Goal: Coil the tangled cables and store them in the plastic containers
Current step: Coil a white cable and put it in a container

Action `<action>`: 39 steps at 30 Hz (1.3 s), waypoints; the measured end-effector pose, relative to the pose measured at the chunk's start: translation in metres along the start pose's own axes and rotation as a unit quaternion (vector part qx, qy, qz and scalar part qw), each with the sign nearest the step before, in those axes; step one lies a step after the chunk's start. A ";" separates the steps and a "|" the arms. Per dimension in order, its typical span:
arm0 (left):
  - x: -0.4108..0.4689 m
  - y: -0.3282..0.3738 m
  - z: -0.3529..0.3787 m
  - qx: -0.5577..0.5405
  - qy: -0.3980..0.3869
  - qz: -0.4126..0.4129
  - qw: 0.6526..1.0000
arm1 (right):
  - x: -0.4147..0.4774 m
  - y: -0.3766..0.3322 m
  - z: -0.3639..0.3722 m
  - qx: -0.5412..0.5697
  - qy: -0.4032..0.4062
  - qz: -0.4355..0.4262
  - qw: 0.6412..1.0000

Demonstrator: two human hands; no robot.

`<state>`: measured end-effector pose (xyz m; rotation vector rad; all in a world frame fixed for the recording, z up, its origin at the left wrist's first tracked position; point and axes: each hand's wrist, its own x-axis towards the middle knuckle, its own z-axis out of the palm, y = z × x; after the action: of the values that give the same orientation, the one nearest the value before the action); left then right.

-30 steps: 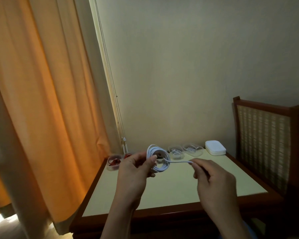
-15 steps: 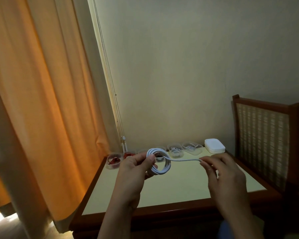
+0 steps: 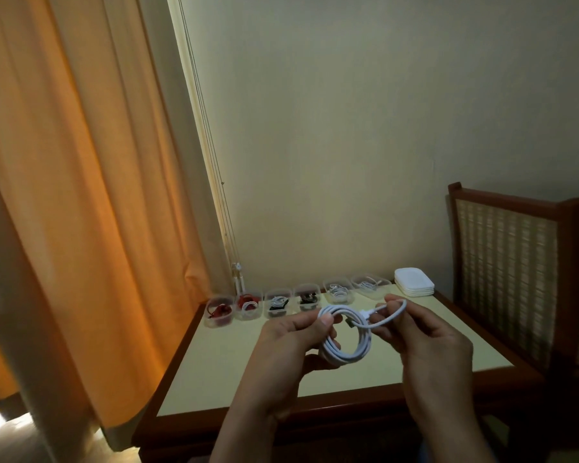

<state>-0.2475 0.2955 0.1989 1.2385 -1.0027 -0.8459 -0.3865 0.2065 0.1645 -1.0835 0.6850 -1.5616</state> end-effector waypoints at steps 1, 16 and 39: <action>0.000 0.000 0.001 0.000 -0.001 -0.001 1.000 | -0.002 -0.001 0.002 0.025 -0.010 0.024 0.999; 0.007 -0.006 -0.005 -0.051 0.021 0.031 0.998 | -0.010 -0.004 0.005 0.007 -0.210 0.115 0.971; 0.020 0.010 -0.020 0.347 -0.011 0.096 0.933 | -0.012 0.002 0.006 -0.350 -0.186 -0.145 0.906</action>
<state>-0.2225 0.2855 0.2108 1.6829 -1.4850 -0.3465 -0.3799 0.2186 0.1622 -2.0402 0.8705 -1.3009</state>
